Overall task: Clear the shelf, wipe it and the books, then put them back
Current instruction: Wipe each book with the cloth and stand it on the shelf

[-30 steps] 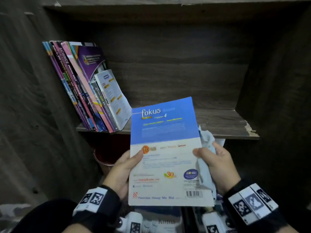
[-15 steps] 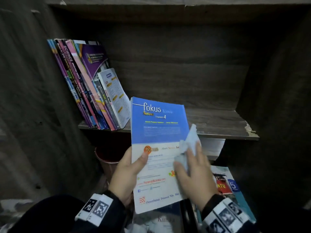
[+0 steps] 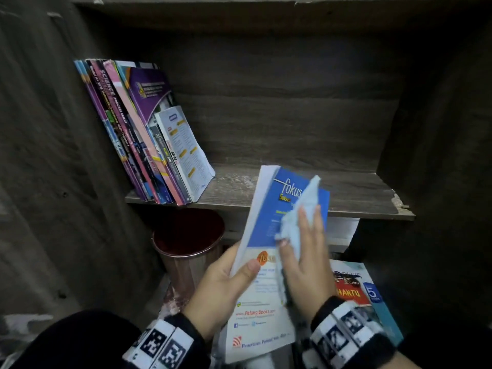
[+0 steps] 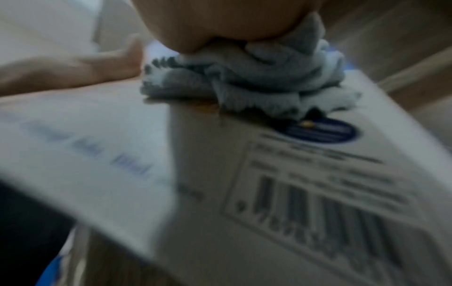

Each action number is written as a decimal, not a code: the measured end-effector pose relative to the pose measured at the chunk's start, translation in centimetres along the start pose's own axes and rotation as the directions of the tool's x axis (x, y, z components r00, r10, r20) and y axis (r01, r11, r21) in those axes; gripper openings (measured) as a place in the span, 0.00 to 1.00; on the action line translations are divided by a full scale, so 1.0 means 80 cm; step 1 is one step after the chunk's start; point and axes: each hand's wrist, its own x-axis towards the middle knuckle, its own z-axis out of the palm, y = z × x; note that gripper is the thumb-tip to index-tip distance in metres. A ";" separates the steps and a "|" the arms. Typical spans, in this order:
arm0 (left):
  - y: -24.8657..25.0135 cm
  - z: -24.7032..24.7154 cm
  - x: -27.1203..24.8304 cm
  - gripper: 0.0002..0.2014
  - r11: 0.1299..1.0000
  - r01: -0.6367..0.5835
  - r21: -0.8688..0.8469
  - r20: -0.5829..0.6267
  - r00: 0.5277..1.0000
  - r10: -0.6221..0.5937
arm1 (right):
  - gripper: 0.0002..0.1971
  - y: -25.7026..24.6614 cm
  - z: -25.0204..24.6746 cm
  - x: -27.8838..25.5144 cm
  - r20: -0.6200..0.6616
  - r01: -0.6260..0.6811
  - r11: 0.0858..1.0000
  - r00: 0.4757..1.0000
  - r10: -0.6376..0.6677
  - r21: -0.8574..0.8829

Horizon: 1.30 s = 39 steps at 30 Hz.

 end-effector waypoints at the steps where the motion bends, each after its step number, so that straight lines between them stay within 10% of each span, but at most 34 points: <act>1: -0.002 0.002 0.000 0.18 1.000 -0.004 0.017 0.003 1.000 0.004 | 0.32 -0.007 0.007 -0.011 0.028 0.164 0.986 0.986 -0.164 0.004; 4: -0.006 0.002 -0.002 0.15 0.999 -0.017 0.046 0.001 1.000 0.017 | 0.33 0.006 0.011 -0.011 0.107 0.407 0.911 0.911 -0.399 -0.068; 7: -0.004 0.000 -0.004 0.16 0.999 -0.001 0.047 0.019 1.000 0.001 | 0.26 0.033 -0.003 0.020 -0.019 0.075 0.997 0.997 -0.075 -0.020; 11: -0.004 0.004 -0.007 0.16 0.997 -0.018 0.076 0.072 0.997 0.013 | 0.26 0.047 -0.009 0.035 -0.164 -0.346 0.925 0.914 0.370 0.159; 14: -0.009 0.006 -0.008 0.18 0.994 -0.034 0.106 0.063 0.998 0.027 | 0.26 0.006 0.012 0.001 -0.077 -0.073 0.996 0.994 0.076 0.048; 18: -0.008 0.005 -0.007 0.16 0.989 -0.071 0.130 0.009 0.997 0.071 | 0.31 0.005 0.017 -0.008 0.076 0.392 0.920 0.918 -0.390 -0.013; 21: -0.006 0.006 -0.009 0.18 0.995 -0.029 0.099 0.009 1.000 0.028 | 0.26 0.028 -0.001 0.024 -0.036 0.034 0.999 0.999 -0.033 0.030; 24: -0.006 0.009 -0.009 0.23 0.996 -0.031 0.086 -0.007 0.999 0.032 | 0.27 0.035 -0.006 0.033 -0.142 -0.290 0.956 0.945 0.293 0.045; 29: -0.003 0.008 0.006 0.13 0.991 -0.097 0.094 -0.163 0.980 0.111 | 0.29 -0.005 0.036 -0.036 0.037 0.036 0.999 0.999 -0.035 -0.038; 33: 0.004 0.004 0.004 0.18 0.998 -0.067 0.000 -0.170 0.983 0.066 | 0.29 -0.008 0.045 -0.058 0.182 0.385 0.921 0.911 -0.369 -0.063; 39: 0.002 0.009 -0.009 0.18 0.990 -0.098 0.097 -0.059 0.993 0.104 | 0.37 0.015 0.003 0.012 -0.023 0.055 0.997 0.998 -0.057 -0.057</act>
